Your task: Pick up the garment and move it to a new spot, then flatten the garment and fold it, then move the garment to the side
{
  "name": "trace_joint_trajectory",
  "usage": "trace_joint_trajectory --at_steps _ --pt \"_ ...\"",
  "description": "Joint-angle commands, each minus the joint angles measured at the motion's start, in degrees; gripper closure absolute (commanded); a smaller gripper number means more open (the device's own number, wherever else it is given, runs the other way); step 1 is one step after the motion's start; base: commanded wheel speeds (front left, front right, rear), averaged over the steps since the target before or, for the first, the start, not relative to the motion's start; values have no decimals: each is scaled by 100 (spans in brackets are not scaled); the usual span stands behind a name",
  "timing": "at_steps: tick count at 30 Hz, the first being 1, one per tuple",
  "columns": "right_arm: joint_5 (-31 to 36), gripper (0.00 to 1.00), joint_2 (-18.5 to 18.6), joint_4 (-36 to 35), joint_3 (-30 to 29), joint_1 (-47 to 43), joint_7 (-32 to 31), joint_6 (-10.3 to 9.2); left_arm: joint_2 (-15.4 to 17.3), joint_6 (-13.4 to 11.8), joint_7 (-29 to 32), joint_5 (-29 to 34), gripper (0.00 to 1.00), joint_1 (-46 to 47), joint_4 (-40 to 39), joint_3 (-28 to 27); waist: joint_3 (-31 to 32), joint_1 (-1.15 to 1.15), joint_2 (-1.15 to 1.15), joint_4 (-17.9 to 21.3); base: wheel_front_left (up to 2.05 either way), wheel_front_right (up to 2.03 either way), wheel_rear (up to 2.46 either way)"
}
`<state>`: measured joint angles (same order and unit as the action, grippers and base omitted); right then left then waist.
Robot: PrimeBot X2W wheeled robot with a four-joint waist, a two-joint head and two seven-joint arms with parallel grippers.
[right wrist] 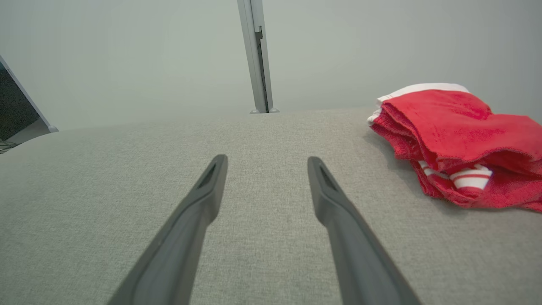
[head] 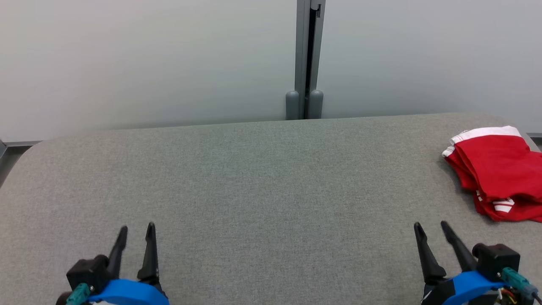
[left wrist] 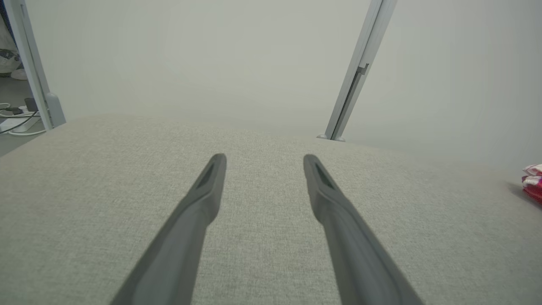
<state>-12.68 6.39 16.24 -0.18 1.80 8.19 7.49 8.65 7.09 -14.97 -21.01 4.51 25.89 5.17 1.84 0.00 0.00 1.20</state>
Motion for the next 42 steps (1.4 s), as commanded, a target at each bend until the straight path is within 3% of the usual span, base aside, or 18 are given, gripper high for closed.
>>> trace_joint_trajectory --at_steps 1,4,42 --pt "-12 100 -11 44 -1 -17 -11 0 -15 0 13 -12 100 -28 32 -4 0 0 0 0 0 0 0" --pt "-39 100 -51 207 5 -116 -38 0 -67 0 41 -45 100 -194 171 4 0 0 0 0 0 0 0" --pt "-3481 100 -180 0 -279 149 -659 0 -282 21 957 -3118 100 -3 -432 -515 -60 0 0 -36 0 0 0"
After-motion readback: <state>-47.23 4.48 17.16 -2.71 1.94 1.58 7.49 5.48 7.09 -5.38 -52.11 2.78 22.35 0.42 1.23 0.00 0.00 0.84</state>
